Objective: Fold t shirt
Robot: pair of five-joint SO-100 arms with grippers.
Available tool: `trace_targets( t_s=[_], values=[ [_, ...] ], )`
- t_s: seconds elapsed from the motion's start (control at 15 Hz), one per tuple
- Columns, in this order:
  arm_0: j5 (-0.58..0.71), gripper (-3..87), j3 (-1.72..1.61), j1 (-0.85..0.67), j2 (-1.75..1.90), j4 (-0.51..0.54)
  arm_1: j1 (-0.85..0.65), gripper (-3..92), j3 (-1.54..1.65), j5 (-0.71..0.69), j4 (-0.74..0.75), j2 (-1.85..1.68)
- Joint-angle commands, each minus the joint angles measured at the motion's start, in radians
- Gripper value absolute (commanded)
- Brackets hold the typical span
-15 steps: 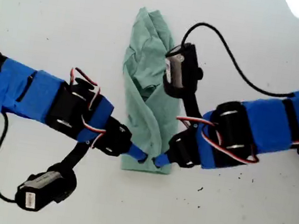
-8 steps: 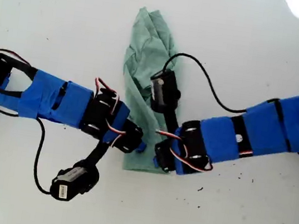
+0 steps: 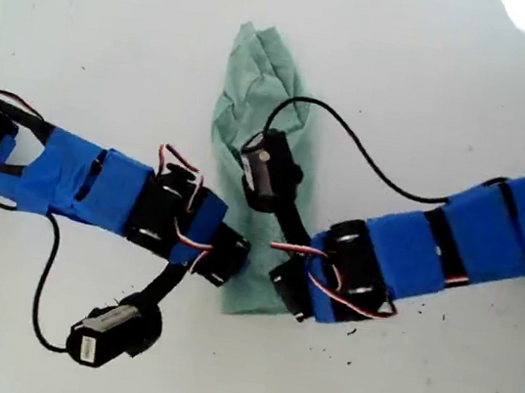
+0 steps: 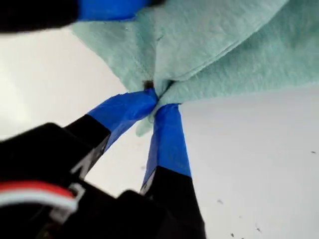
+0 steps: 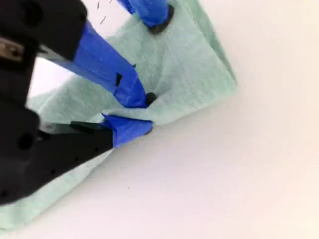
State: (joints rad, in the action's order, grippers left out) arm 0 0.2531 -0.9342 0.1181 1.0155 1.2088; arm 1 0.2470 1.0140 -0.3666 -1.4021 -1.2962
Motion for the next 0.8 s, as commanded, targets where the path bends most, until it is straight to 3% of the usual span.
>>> trace_targets(
  t_s=[0.0,0.27,0.47,0.73],
  values=[
    [0.031,-0.1,0.032,0.078,0.153,-0.055,0.052,0.5,-0.061,-0.071,0.028,-0.207],
    [0.018,-0.1,-0.005,0.072,0.252,-0.054,-0.005,0.5,-0.003,-0.127,0.080,-0.296],
    [0.034,-0.1,-0.040,-0.109,0.354,0.066,-0.196,0.5,0.041,-0.216,0.055,-0.336],
    [0.132,1.2,-0.072,-0.362,0.426,0.138,-0.480,0.3,0.120,-0.330,0.098,-0.325]
  ],
)
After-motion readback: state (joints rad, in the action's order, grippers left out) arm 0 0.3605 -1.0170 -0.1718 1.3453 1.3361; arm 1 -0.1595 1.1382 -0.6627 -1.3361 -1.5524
